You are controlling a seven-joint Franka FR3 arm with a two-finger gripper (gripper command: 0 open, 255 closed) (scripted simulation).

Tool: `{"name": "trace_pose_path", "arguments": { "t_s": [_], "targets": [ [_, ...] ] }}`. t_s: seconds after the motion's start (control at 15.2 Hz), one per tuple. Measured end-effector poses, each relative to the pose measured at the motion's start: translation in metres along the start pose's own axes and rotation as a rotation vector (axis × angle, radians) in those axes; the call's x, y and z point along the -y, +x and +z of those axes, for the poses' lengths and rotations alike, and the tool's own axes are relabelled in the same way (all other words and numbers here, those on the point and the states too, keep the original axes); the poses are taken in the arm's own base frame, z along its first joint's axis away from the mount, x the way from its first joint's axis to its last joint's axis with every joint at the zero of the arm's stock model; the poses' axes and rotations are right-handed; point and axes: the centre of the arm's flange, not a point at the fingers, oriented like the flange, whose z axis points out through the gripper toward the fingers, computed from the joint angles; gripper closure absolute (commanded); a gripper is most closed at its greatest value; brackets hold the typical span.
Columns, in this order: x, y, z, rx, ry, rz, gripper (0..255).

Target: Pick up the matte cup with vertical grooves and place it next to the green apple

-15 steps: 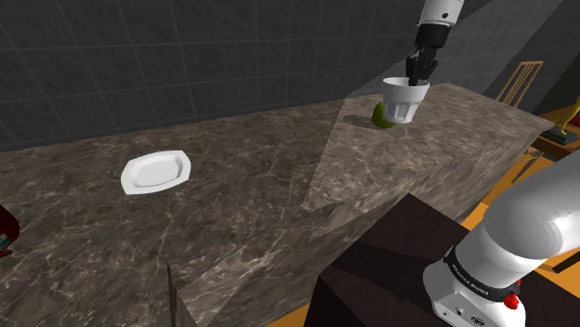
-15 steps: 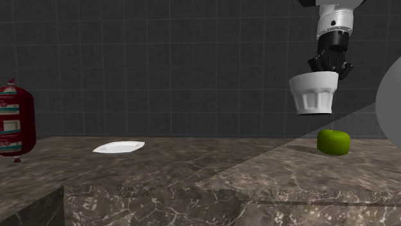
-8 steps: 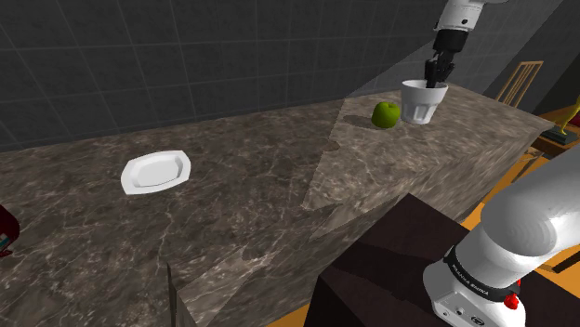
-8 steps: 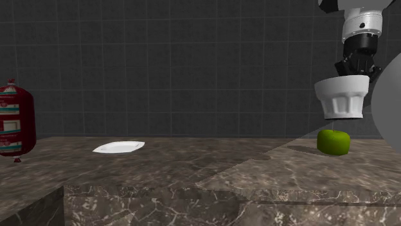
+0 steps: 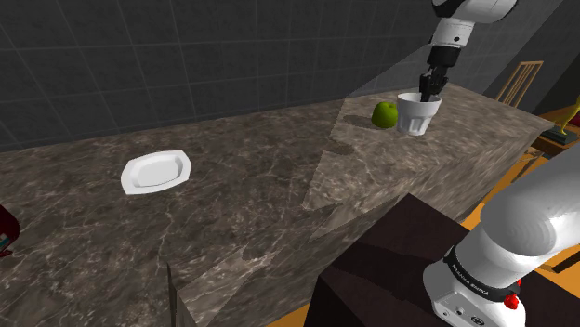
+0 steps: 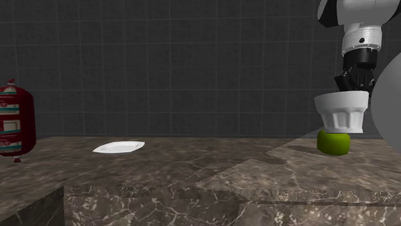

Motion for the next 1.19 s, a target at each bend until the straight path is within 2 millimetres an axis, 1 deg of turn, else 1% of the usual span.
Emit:
{"name": "trace_pose_path", "arguments": {
  "t_s": [1.19],
  "targets": [
    [-0.016, 0.012, 0.093, 0.0, 0.0, 0.0, 255]
  ]
}}
